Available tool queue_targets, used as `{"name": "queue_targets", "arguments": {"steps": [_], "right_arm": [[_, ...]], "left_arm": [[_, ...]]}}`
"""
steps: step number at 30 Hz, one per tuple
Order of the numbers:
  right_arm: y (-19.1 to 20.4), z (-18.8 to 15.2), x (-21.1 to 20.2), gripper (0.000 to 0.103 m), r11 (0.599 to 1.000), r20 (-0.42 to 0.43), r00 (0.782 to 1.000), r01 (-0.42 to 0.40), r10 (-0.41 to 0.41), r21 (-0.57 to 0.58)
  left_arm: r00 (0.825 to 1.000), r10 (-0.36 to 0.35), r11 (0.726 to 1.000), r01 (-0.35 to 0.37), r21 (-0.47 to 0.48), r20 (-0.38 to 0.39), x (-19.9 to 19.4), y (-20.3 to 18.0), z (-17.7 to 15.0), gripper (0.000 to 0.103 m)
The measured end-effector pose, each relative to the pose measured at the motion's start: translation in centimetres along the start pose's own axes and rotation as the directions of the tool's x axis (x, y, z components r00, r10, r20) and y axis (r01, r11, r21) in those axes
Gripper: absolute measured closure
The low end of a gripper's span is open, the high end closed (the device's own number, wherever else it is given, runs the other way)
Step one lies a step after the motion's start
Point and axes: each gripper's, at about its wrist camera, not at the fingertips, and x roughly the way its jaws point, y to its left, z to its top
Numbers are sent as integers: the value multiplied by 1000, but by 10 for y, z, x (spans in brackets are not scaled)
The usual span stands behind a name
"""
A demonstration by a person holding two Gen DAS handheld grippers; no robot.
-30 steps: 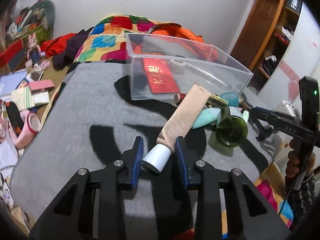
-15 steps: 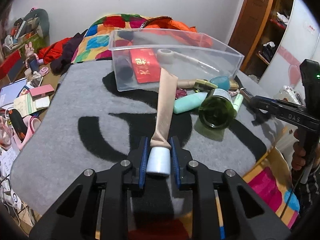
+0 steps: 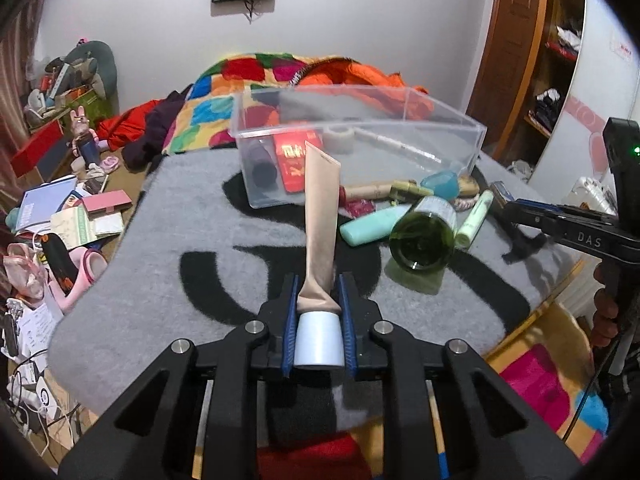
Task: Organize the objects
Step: 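Place the beige tube and blue Max box into the clear box, opening both tools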
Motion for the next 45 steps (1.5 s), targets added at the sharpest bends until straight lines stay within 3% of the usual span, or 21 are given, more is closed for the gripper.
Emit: {"name": "queue_targets", "arguments": {"steps": [10, 26, 45], "right_arm": [[14, 20, -28, 78, 999, 89, 995, -43, 45, -18], [33, 84, -23, 78, 996, 185, 982, -34, 48, -79], [41, 122, 41, 78, 995, 106, 994, -27, 37, -93]], "left_arm": [[998, -5, 1000, 7, -22, 69, -23, 4, 20, 84], [989, -36, 997, 45, -64, 142, -8, 10, 91, 84], [996, -83, 994, 85, -61, 44, 66, 14, 149, 84]]}}
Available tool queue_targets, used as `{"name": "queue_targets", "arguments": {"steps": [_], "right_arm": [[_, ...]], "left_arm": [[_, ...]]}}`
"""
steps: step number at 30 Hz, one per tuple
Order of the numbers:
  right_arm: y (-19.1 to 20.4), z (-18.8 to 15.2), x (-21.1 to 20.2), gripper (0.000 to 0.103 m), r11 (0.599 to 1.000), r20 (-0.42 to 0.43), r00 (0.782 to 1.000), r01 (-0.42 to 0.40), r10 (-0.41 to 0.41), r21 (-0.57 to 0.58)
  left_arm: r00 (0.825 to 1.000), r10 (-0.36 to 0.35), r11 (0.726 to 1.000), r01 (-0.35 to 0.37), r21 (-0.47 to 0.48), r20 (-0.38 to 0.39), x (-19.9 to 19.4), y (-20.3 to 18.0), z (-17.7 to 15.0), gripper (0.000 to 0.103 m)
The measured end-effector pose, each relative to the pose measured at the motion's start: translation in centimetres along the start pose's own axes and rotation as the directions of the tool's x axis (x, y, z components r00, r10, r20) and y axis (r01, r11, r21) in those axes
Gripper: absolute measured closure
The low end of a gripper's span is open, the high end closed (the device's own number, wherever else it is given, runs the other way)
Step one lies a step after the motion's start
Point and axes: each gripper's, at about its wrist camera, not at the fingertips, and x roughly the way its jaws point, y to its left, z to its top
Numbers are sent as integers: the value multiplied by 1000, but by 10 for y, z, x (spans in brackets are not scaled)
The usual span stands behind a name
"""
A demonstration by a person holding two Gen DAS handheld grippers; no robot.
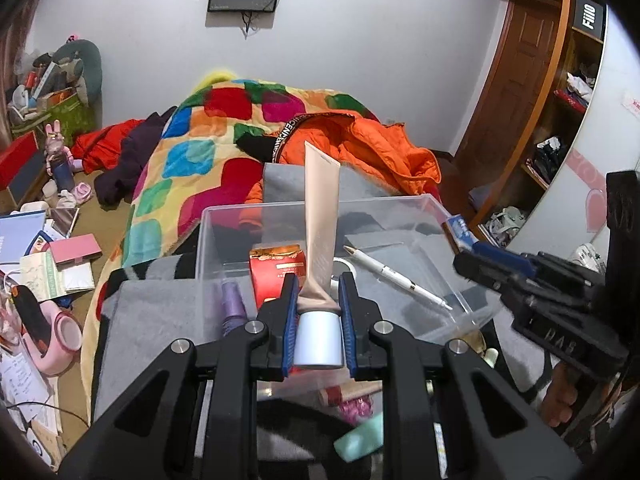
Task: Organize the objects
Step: 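Place the beige tube and blue Max box into the clear box, opening both tools, then grasp the green bottle with the left tool while the right tool grasps the white-green roll-on tube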
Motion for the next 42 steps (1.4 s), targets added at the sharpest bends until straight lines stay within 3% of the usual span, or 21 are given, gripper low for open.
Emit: {"name": "queue_targets", "arguments": {"steps": [14, 28, 38, 42], "right_arm": [[5, -5, 44, 78, 999, -123, 992, 27, -33, -45], [8, -6, 43, 77, 998, -129, 990, 40, -47, -57], [3, -6, 6, 42, 998, -56, 997, 52, -54, -43], [-2, -11, -11, 34, 997, -31, 997, 68, -70, -37]], "left_arm": [[994, 8, 1000, -7, 12, -110, 47, 3, -1, 84], [994, -20, 999, 23, 25, -109, 29, -4, -5, 83], [998, -32, 999, 33, 24, -47, -11, -11, -13, 48], [999, -22, 998, 24, 49, -35, -26, -18, -25, 38]]}}
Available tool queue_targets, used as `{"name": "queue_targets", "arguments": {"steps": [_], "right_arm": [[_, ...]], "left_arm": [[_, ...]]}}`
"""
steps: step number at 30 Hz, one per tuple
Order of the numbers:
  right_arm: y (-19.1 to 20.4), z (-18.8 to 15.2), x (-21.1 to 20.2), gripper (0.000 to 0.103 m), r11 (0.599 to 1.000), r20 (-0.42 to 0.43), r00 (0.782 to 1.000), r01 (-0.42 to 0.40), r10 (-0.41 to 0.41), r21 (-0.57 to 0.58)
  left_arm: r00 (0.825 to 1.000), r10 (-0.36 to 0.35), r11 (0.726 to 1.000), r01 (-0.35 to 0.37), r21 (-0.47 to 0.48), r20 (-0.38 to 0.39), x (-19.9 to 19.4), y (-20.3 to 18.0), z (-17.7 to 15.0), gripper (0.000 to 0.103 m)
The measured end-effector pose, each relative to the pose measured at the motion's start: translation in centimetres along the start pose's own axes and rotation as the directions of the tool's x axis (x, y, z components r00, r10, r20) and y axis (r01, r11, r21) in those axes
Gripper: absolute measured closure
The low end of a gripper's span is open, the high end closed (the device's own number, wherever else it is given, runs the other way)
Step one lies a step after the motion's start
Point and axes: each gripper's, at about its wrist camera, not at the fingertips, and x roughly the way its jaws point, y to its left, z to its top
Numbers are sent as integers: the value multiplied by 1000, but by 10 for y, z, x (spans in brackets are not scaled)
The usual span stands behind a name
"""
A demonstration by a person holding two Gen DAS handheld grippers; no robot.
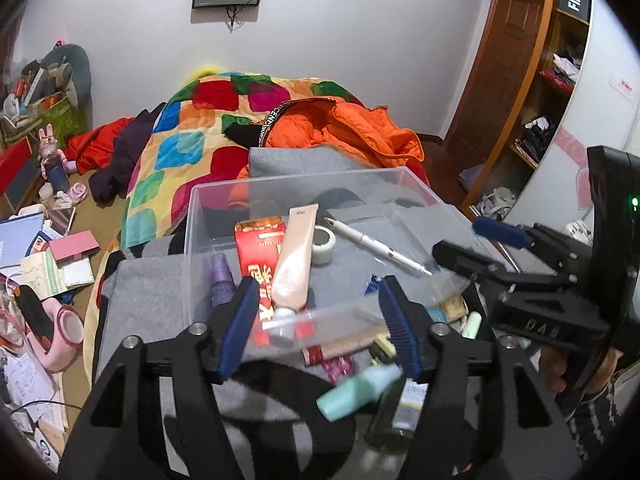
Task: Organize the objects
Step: 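Grasp the green bottle with the left tool while the right tool grasps the white-green roll-on tube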
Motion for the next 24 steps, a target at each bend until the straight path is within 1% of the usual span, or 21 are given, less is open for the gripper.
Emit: {"name": "queue_targets", "arguments": {"steps": [3, 7, 12, 17, 20, 22, 23, 24], "right_arm": [[-6, -10, -11, 30, 1000, 7, 1000, 16, -16, 6], [-14, -25, -18, 29, 999, -10, 1000, 29, -28, 29], [-23, -54, -17, 29, 996, -69, 997, 45, -39, 80], [-28, -82, -9, 29, 986, -139, 990, 24, -1, 165], [-27, -90, -1, 29, 981, -168, 986, 27, 6, 194], [-25, -92, 5, 29, 976, -189, 982, 15, 27, 216], [-24, -93, 8, 28, 975, -191, 981, 15, 28, 222], [-22, -94, 10, 28, 975, -192, 981, 22, 21, 220]], "left_arm": [[1000, -7, 1000, 7, 6, -5, -7, -5, -10, 35], [999, -33, 999, 33, 8, -33, -7, -11, -25, 33], [995, -69, 998, 69, 8, -67, -5, -22, -45, 33], [992, -90, 996, 91, 11, -90, 0, -35, -65, 33], [990, -102, 994, 104, 13, -96, 3, -39, -73, 33], [990, -106, 994, 108, 15, -95, 4, -41, -76, 33], [989, -112, 993, 113, 13, -93, 5, -42, -77, 35], [989, -117, 993, 118, 11, -93, 5, -42, -78, 40]]}}
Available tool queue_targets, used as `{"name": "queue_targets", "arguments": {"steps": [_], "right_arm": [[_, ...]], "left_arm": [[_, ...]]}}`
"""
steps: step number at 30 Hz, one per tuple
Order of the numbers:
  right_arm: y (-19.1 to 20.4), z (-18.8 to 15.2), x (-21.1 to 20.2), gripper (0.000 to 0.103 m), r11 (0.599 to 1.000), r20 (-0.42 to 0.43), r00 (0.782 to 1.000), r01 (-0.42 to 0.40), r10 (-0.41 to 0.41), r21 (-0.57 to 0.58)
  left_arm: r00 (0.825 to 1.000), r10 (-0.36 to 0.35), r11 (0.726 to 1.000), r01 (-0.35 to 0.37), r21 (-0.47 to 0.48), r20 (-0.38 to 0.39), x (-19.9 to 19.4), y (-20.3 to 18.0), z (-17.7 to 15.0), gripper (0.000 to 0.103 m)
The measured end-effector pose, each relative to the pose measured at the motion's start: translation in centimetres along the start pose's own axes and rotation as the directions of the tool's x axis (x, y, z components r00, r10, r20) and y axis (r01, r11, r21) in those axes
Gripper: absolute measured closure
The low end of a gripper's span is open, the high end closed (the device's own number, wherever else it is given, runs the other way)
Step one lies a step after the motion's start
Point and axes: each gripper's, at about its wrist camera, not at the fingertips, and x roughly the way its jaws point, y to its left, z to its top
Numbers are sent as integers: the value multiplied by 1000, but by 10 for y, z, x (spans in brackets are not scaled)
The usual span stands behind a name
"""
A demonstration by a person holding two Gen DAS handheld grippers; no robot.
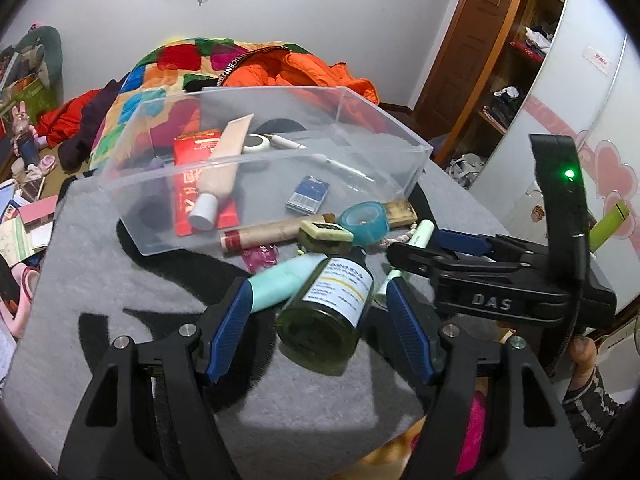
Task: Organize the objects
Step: 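Grasp the green bottle with the left tool while the right tool grasps the white-green roll-on tube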
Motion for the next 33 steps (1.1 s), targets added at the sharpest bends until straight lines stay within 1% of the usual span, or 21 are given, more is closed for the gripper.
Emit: {"name": "queue_targets", "arguments": {"steps": [2, 4, 5, 8, 9, 10, 11, 12, 13, 14, 15, 19, 22, 24, 27, 29, 33], "right_arm": [[4, -2, 1, 27, 1000, 5, 1000, 14, -14, -11], [7, -4, 1, 27, 1000, 6, 1000, 15, -15, -22], [8, -6, 0, 27, 999, 10, 1000, 18, -17, -34], [10, -11, -2, 28, 997, 13, 1000, 18, -17, -70], [9, -12, -3, 31, 997, 13, 1000, 16, -15, -79], [8, -13, -5, 32, 996, 11, 1000, 13, -12, -89], [7, -14, -6, 36, 995, 8, 1000, 9, -8, -104], [6, -16, -8, 42, 993, 5, 1000, 9, -9, -117], [6, -18, -9, 46, 991, 1, 1000, 14, -14, -132], [5, -20, -11, 55, 988, -2, 1000, 26, -27, -151], [4, -22, -13, 59, 985, -2, 999, 38, -39, -171], [-3, -27, -20, 67, 985, -1, 1000, 28, -28, -172], [-5, -30, -22, 79, 988, 21, 999, 37, -34, -149], [-6, -32, -24, 82, 990, 34, 999, 46, -42, -132], [-12, -35, -29, 87, 994, 46, 998, 43, -39, -101], [-15, -36, -32, 89, 996, 53, 998, 43, -38, -83], [-18, -39, -39, 89, 997, 61, 998, 31, -27, -67]], "left_arm": [[1000, -19, 1000, 19, 2, -6, 2, -2, -2, 47], [1000, -30, 1000, 30, 4, -9, 3, -4, -4, 52], [999, -37, 999, 37, 10, -11, 4, -6, -5, 58], [998, -54, 998, 54, 19, -20, 4, -11, -9, 61], [998, -60, 998, 61, 22, -22, 4, -13, -10, 62], [997, -66, 997, 67, 26, -26, 3, -15, -11, 62], [997, -74, 997, 75, 31, -30, 2, -17, -15, 62], [996, -78, 996, 79, 35, -34, 1, -18, -16, 62], [996, -80, 996, 81, 39, -35, 0, -20, -18, 62], [996, -80, 996, 81, 43, -35, -1, -21, -19, 62], [996, -79, 996, 80, 43, -35, -1, -21, -19, 62], [996, -77, 997, 78, 19, -37, 3, -20, -18, 62], [997, -68, 998, 68, 0, -44, 11, -20, -17, 62], [998, -46, 999, 46, -13, -43, 15, -19, -16, 62], [998, -52, 998, 50, -38, -37, 17, -16, -14, 61], [998, -51, 998, 50, -45, -27, 17, -15, -13, 61], [999, -31, 999, 31, -28, -6, 12, -20, -13, 62]]}}
